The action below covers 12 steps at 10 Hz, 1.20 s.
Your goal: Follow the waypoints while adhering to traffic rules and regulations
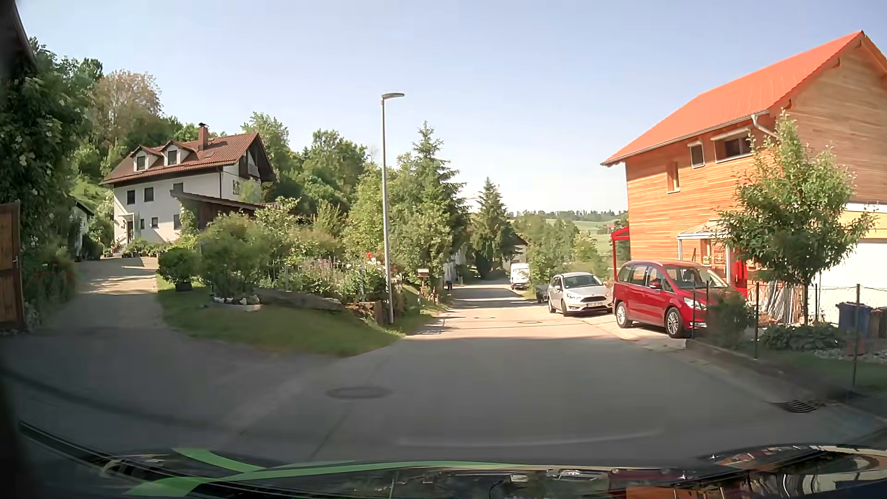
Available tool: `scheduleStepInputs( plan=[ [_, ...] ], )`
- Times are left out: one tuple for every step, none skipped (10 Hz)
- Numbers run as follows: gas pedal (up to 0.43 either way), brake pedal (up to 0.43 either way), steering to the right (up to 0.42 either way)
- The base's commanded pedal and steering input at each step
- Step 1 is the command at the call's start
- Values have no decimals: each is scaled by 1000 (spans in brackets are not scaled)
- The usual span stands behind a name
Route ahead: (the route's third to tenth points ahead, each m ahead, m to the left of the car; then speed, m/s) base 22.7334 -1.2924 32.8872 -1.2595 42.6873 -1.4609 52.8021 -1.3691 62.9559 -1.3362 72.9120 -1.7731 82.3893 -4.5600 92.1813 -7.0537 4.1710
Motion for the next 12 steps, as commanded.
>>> scheduleStepInputs(
  plan=[
    [0, 0, 28],
    [0, 0, 26],
    [0, 0, 21],
    [39, 0, 15],
    [67, 0, 15],
    [67, 0, 15],
    [67, 0, 15],
    [67, 0, 15],
    [67, 0, 15],
    [67, 0, 15],
    [67, 0, 15],
    [79, 0, 15]
  ],
)
